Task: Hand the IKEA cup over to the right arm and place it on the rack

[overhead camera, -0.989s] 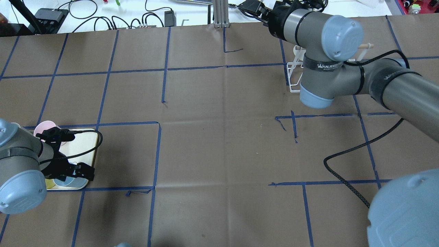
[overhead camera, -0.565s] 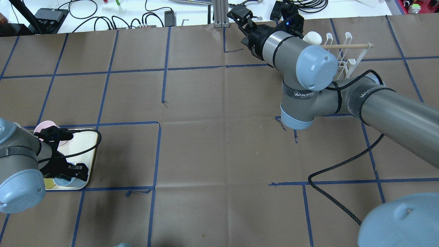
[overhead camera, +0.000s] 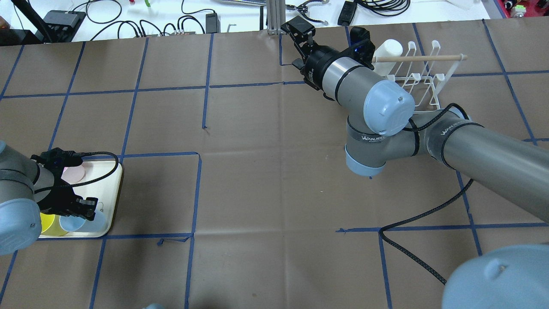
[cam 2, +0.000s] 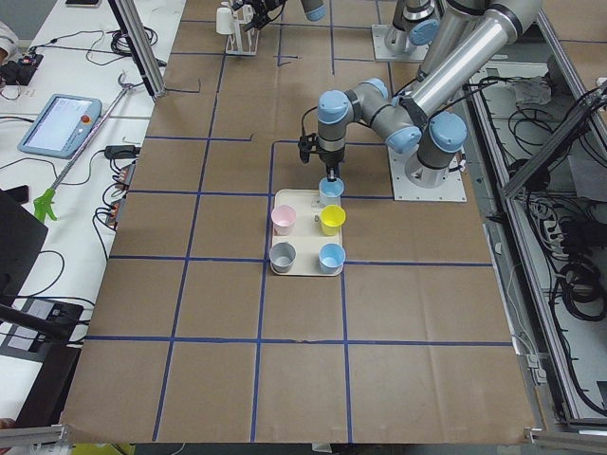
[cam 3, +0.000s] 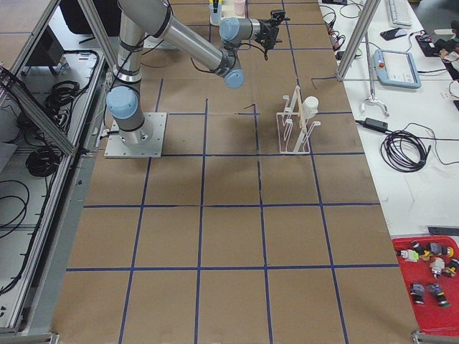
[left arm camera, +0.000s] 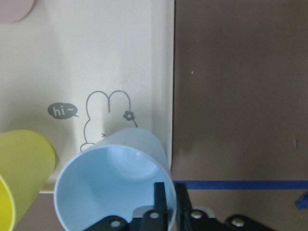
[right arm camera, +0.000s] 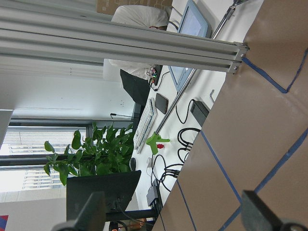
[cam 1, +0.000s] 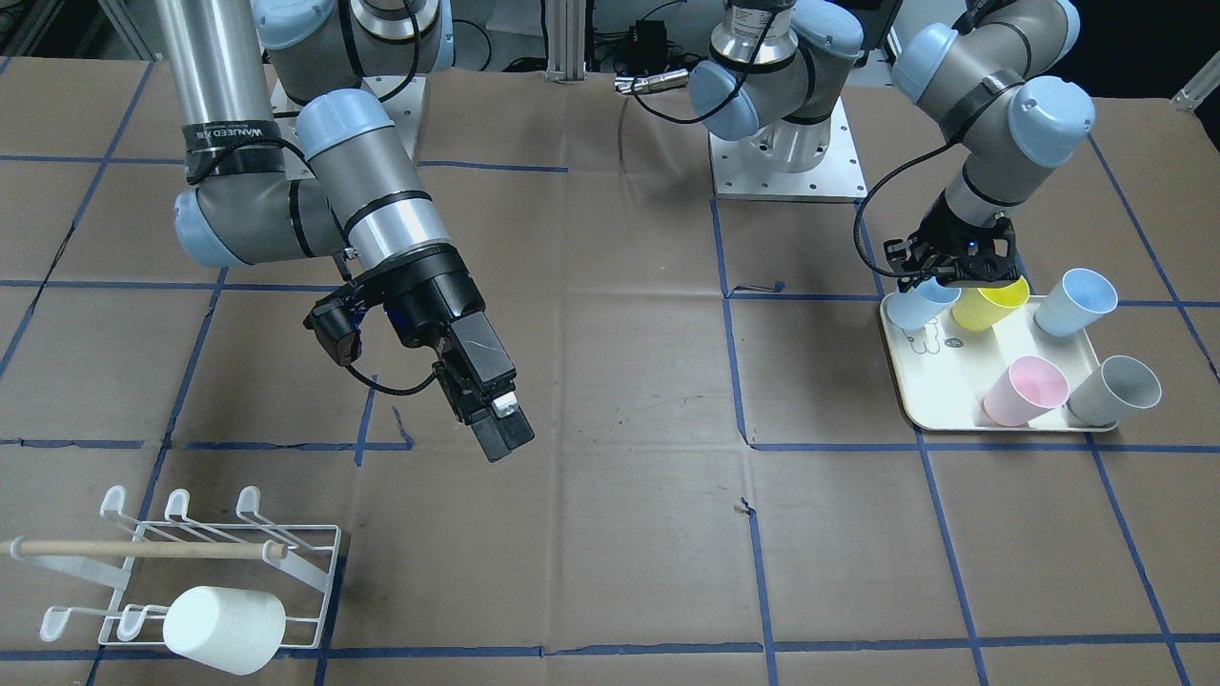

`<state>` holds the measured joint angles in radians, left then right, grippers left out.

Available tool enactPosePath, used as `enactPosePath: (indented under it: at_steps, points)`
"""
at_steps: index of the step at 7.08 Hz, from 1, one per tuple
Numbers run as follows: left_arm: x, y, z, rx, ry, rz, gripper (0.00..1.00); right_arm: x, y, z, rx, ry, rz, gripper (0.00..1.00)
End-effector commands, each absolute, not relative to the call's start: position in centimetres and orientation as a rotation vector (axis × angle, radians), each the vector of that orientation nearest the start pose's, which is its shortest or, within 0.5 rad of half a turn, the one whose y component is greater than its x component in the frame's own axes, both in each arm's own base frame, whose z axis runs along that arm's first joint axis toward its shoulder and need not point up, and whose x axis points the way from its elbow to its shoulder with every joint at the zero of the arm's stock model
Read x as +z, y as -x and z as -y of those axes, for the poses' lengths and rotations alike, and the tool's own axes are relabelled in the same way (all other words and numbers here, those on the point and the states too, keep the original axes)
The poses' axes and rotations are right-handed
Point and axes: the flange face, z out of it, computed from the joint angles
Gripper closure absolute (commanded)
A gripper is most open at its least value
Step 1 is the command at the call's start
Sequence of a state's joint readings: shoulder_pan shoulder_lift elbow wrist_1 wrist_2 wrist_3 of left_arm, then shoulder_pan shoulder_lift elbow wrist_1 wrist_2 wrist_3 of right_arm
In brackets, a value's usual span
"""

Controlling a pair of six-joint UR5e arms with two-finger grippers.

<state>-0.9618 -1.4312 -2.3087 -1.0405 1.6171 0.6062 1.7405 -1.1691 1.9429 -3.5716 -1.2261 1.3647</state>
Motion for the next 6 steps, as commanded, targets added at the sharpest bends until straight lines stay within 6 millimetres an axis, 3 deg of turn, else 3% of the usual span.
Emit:
enactPosePath:
  at_steps: [1, 2, 4, 6]
  points:
    - [28.9, -10.1, 37.6, 0.071, -0.010, -3.124, 1.00, 33.5, -26.1, 53.4, -0.745, -0.907, -1.754, 0.00]
    - [32.8, -10.4, 38.7, 0.069, -0.022, -3.128, 1.00, 33.5, -26.1, 53.4, -0.745, -0.907, -1.754, 0.00]
    - [41.0, -11.0, 42.6, 0.041, -0.092, -3.151, 1.00, 33.5, -26.1, 53.4, -0.744, -0.908, -1.753, 0.00]
    - [45.0, -11.4, 48.7, 0.014, -0.178, -3.140, 1.00, 33.6, -26.3, 53.3, -0.741, -0.911, -1.748, 0.00]
